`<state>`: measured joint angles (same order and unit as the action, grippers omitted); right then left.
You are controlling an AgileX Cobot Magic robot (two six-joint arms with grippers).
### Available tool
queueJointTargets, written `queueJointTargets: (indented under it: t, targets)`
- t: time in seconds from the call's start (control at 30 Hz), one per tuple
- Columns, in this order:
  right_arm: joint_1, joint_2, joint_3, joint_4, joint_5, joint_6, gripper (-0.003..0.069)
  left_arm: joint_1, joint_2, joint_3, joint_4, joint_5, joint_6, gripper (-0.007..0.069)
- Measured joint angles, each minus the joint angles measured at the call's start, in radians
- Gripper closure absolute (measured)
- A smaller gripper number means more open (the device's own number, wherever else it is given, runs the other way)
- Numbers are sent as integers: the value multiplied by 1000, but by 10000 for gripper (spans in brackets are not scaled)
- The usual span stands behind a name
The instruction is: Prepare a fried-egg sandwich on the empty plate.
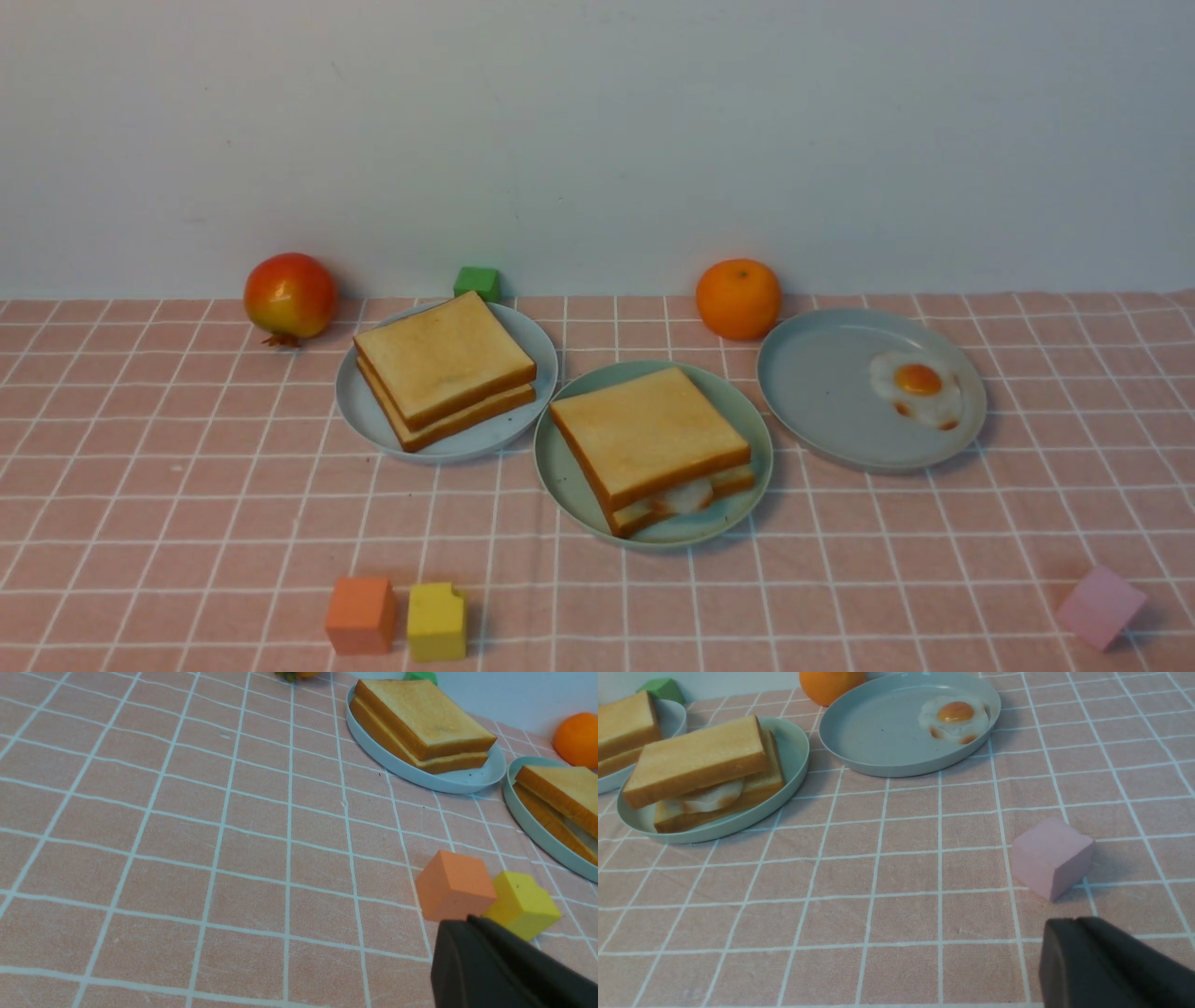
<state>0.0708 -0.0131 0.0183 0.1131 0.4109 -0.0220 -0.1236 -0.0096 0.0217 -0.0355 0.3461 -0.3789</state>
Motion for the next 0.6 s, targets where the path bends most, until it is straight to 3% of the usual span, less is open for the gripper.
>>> queueJointTargets:
  t: [0.6]
  targets:
    - [0, 0, 0, 0, -1, 0, 582, 0, 0, 0, 0, 0, 0, 610]
